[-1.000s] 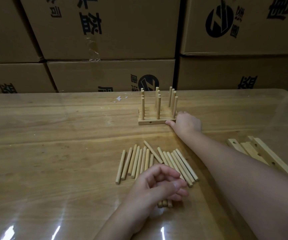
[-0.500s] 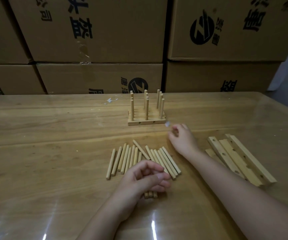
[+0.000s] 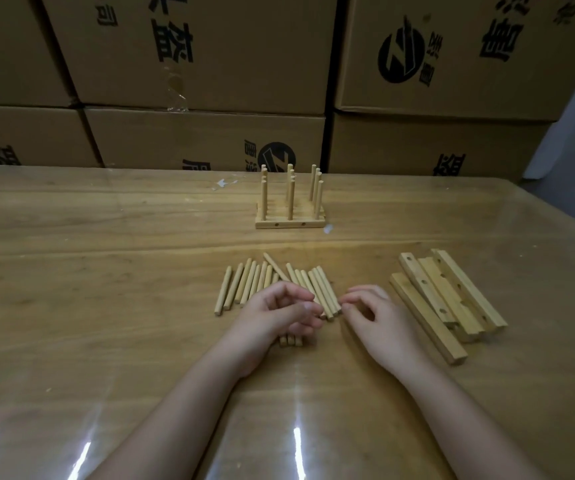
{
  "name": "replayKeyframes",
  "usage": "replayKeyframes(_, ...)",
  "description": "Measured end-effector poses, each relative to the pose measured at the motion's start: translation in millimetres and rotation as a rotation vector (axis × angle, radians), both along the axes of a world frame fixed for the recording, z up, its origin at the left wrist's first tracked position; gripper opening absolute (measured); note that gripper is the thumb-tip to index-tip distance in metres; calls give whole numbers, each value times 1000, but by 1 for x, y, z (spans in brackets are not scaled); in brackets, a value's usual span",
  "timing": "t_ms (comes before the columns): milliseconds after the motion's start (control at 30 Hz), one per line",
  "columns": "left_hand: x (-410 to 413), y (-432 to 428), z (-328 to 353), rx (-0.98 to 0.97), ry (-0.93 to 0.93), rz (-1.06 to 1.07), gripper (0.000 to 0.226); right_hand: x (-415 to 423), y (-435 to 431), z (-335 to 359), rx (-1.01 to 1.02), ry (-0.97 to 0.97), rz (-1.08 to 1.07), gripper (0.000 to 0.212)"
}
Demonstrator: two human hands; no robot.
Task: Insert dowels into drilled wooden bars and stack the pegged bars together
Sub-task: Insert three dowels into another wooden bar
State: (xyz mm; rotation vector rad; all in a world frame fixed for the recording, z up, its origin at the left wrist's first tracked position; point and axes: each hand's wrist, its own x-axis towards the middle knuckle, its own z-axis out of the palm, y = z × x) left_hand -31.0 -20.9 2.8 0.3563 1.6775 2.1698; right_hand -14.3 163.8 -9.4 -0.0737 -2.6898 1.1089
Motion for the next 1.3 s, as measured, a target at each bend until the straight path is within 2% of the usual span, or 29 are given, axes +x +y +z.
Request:
replayKeyframes(100, -2, -2, -4, -17, 25, 3, 12, 4, -4, -6, 78, 58, 5, 12)
replayKeyframes(200, -4, -3, -8, -24, 38, -10, 5, 7, -5, -3, 149, 72, -24, 22)
replayKeyframes(300, -4, -4, -10, -9, 37, -7, 7, 10, 6, 5, 456, 122, -210, 33)
replayKeyframes(367, -5, -3, -10, -15, 46, 17, 4, 11, 17, 8, 612, 49, -323, 41)
replayKeyframes(467, -5, -2, -10, -27, 57, 46, 4, 12, 22, 7, 678, -84, -381, 49)
replayKeyframes(533, -5, -1, -9, -35, 64, 40, 4, 11, 21, 6, 714, -94, -389, 51)
replayKeyframes(700, -4, -2, -10, -34, 72, 37, 4, 7, 18, 6, 699, -102, -401, 49)
replayKeyframes(800, -4, -2, -9, -31, 77, 35, 4, 6, 16, 2, 670, -52, -335, 43)
replayKeyframes(867, -4, -2, -9, -36, 77, 32, 4, 6, 14, 3, 663, 65, -267, 39)
replayKeyframes(1000, -4, -1, -9, -19, 60, 50, 3, 11, 3, 8, 580, 543, -109, 36)
replayKeyframes(1067, -5, -1, -9, -13, 45, 53, 6, 14, -3, 9, 520, 683, 3, 36)
replayKeyframes(1200, -6, 0, -10, 0, 25, 58, 14, 17, -6, 11, 408, 753, 159, 31)
replayKeyframes(1300, -5, 0, -10, 13, 20, 47, 32, 18, -8, 14, 371, 761, 234, 31)
